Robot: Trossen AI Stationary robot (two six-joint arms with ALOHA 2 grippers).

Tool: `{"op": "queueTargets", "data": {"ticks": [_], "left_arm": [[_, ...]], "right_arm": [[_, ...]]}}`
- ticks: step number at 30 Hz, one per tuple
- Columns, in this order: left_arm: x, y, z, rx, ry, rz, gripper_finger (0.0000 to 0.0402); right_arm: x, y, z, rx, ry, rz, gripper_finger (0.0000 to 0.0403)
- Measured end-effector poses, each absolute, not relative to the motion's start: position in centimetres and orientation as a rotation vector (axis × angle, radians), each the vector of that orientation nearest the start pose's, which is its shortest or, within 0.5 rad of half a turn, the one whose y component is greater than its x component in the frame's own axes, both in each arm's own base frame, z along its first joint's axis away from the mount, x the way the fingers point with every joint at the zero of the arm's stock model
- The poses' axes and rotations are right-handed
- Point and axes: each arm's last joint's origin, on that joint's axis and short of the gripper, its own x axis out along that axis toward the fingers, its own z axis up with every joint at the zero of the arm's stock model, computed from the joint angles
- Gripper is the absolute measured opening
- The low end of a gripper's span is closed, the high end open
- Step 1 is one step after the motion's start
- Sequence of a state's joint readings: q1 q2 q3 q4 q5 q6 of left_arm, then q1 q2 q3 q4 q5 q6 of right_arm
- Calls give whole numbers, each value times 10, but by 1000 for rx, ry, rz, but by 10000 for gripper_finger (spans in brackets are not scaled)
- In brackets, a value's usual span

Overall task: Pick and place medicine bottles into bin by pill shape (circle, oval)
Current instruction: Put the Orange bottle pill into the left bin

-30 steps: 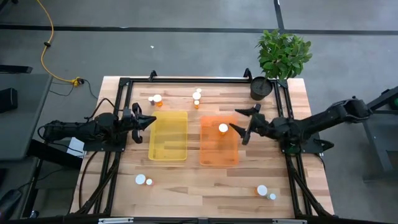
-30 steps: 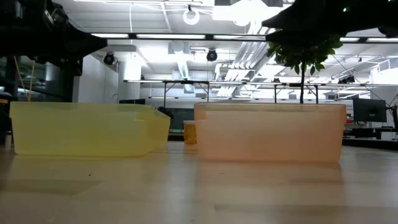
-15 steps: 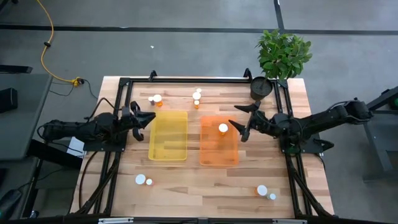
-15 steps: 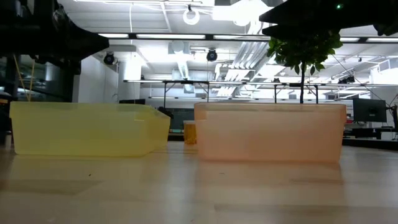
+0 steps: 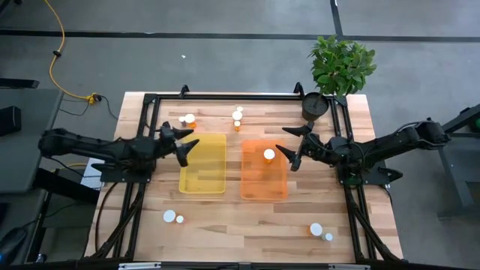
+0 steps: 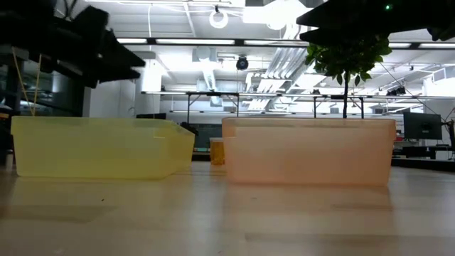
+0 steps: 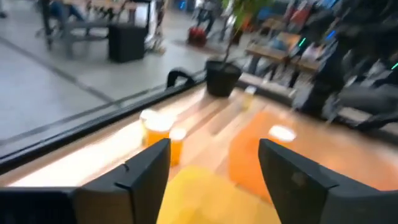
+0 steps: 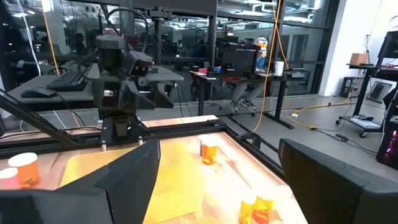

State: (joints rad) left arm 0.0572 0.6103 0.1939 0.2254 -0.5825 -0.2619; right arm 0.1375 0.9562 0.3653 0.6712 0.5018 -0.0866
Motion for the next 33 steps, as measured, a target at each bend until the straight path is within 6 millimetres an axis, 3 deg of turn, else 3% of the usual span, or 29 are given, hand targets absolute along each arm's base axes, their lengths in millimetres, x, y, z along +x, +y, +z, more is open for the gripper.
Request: {"op": "queueTargets", "data": {"ticks": [6, 10, 14, 22, 28, 33], "left_arm": [[163, 45, 215, -148, 250, 958, 258], [171, 72, 230, -154, 412, 1105, 259], [173, 106, 236, -290, 577, 1130, 258], [170, 162, 208, -483, 795, 1158, 258], [167, 179, 187, -553, 870, 1198, 258], [169, 185, 180, -628, 861, 1129, 258]], "right_arm": [[198, 13, 239, -44, -58, -367, 320], [198, 13, 239, -29, -59, -366, 320], [198, 13, 239, -29, -57, -366, 320], [198, 13, 239, -29, -56, -366, 320], [198, 13, 239, -30, -55, -366, 320], [198, 13, 239, -30, -55, -366, 320]]}}
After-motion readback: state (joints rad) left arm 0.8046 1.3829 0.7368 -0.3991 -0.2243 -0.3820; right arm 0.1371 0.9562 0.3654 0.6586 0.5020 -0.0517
